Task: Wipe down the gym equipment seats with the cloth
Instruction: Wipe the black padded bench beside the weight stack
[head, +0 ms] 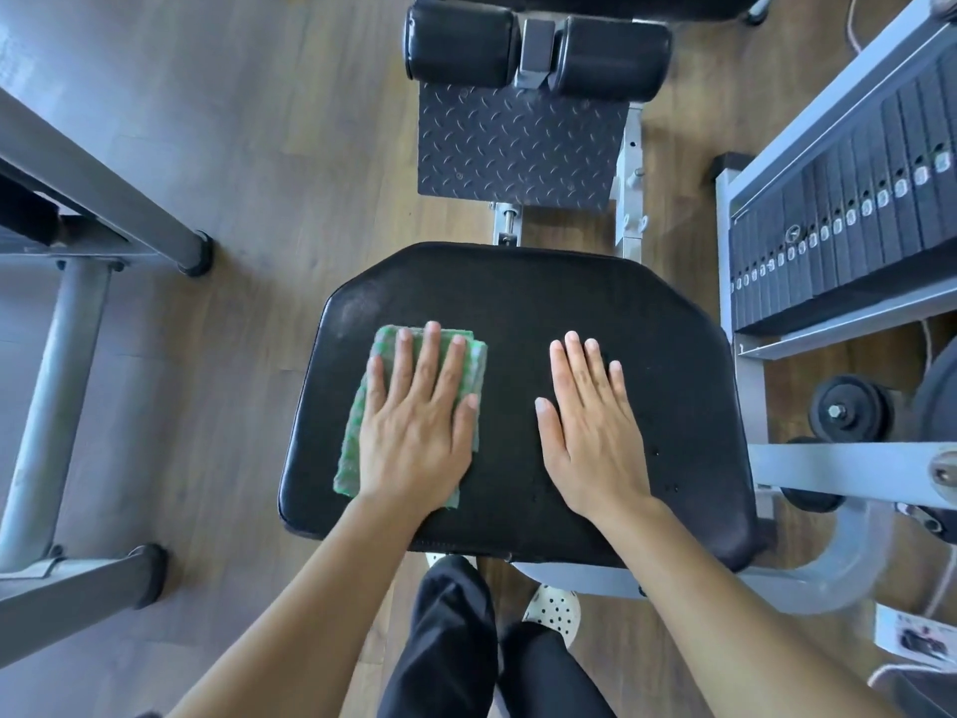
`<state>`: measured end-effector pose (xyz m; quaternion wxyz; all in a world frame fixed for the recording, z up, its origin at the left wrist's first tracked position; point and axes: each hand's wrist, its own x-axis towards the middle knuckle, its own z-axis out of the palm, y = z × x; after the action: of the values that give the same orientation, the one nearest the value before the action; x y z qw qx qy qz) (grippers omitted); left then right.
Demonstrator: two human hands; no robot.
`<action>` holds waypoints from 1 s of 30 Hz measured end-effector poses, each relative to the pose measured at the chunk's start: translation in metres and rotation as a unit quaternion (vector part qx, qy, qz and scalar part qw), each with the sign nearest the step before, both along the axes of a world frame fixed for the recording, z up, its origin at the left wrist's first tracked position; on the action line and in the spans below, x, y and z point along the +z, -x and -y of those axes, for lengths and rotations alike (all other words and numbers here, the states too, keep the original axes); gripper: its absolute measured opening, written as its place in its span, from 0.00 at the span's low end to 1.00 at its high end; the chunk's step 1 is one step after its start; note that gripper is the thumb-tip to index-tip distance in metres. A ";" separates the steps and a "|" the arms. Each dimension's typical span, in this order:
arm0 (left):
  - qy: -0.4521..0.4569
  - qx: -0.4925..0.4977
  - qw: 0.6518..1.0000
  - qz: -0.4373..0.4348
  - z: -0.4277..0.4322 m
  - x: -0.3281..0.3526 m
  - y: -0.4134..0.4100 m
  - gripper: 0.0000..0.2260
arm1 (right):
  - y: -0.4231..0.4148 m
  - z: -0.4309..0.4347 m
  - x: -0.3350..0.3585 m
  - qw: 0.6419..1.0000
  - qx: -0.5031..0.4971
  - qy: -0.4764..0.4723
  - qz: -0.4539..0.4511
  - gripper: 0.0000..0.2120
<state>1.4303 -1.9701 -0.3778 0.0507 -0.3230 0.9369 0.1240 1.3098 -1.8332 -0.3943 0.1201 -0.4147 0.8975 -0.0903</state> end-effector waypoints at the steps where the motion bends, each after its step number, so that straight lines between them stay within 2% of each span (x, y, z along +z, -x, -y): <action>1: -0.001 -0.031 1.000 -0.001 -0.005 0.000 -0.001 0.25 | 0.001 -0.001 0.001 1.000 0.001 0.009 0.007 0.28; 3: -0.005 -0.082 0.997 -0.005 -0.010 0.000 -0.012 0.25 | 0.004 -0.004 0.006 1.000 -0.001 0.027 0.014 0.28; 6: -0.005 -0.099 0.995 -0.023 -0.004 0.000 -0.027 0.24 | 0.016 -0.017 0.012 0.999 -0.016 0.032 0.002 0.28; 8: 0.003 -0.080 0.997 -0.014 0.001 0.000 -0.026 0.24 | 0.027 -0.031 0.013 0.999 -0.036 0.026 -0.005 0.28; 12: -0.010 0.028 1.000 -0.001 0.007 -0.002 0.001 0.26 | 0.047 -0.065 0.010 0.997 -0.075 -0.005 -0.014 0.28; 14: -0.013 0.043 0.999 -0.001 0.000 -0.004 0.023 0.26 | 0.051 -0.078 0.008 0.996 -0.088 -0.022 -0.013 0.28; 16: -0.015 -0.005 1.000 -0.005 -0.018 -0.004 0.041 0.26 | 0.051 -0.085 0.006 0.995 -0.095 -0.030 -0.014 0.28; 20: -0.024 -0.166 0.985 -0.035 -0.050 -0.004 0.034 0.24 | 0.051 -0.082 0.008 0.995 -0.097 -0.005 -0.009 0.28; 22: -0.023 -0.183 0.982 -0.035 -0.042 -0.003 0.019 0.24 | 0.052 -0.082 0.008 0.995 -0.098 0.001 -0.010 0.27; 24: -0.006 -0.142 0.990 -0.022 -0.025 -0.003 0.013 0.24 | 0.052 -0.083 0.006 0.995 -0.097 0.004 -0.015 0.27; 28: -0.007 0.002 1.000 0.009 -0.010 -0.007 0.047 0.26 | 0.051 -0.083 0.005 0.995 -0.103 0.013 -0.016 0.27; 30: -0.014 -0.010 1.000 0.002 -0.023 -0.005 0.060 0.26 | 0.051 -0.082 0.005 0.994 -0.104 0.018 -0.015 0.27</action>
<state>1.3706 -1.9469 -0.3830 0.0586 -0.3131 0.9381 0.1357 1.2589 -1.7508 -0.3895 0.0890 -0.3221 0.9358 -0.1126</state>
